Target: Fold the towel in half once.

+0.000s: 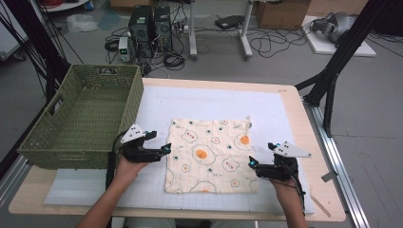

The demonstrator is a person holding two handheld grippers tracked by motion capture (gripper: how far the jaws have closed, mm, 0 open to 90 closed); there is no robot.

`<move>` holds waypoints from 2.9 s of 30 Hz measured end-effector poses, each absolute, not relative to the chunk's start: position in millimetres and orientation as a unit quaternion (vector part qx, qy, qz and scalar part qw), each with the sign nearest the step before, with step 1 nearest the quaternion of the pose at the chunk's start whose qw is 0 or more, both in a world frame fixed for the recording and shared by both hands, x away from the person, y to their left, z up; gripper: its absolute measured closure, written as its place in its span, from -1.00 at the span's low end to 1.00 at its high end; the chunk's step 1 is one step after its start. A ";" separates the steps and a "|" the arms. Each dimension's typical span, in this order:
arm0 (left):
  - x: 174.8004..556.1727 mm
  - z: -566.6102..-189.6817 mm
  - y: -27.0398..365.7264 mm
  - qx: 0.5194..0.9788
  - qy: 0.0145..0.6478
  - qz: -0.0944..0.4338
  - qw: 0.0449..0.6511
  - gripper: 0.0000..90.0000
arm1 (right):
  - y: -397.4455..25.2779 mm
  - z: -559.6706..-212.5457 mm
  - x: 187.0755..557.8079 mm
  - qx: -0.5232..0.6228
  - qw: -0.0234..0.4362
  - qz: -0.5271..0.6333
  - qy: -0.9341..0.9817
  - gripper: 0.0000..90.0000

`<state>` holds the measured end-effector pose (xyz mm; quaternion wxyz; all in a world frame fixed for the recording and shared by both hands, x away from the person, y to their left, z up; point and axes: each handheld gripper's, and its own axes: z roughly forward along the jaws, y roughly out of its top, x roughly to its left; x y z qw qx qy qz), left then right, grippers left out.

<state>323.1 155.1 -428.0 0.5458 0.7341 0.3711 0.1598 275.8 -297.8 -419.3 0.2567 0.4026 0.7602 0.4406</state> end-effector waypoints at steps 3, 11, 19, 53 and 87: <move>324.0 -428.4 155.6 0.734 0.373 0.159 0.545 -0.60 | -297.6 -419.1 276.2 0.403 0.256 0.440 0.760 -0.75; 326.1 -431.3 154.6 0.737 0.382 0.156 0.535 -0.60 | -300.0 -421.2 276.1 0.407 0.254 0.440 0.759 -0.75; 328.1 -431.2 153.1 0.732 0.394 0.156 0.533 -0.58 | -304.4 -423.7 273.9 0.409 0.251 0.438 0.760 -0.75; 428.0 -425.2 120.9 0.752 0.459 0.189 0.434 -0.23 | -303.8 -426.5 273.9 0.409 0.243 0.442 0.761 -0.75; 442.6 -438.7 107.2 0.768 0.455 0.184 0.412 0.91 | -297.4 -420.8 346.2 0.438 0.211 0.410 0.772 -0.75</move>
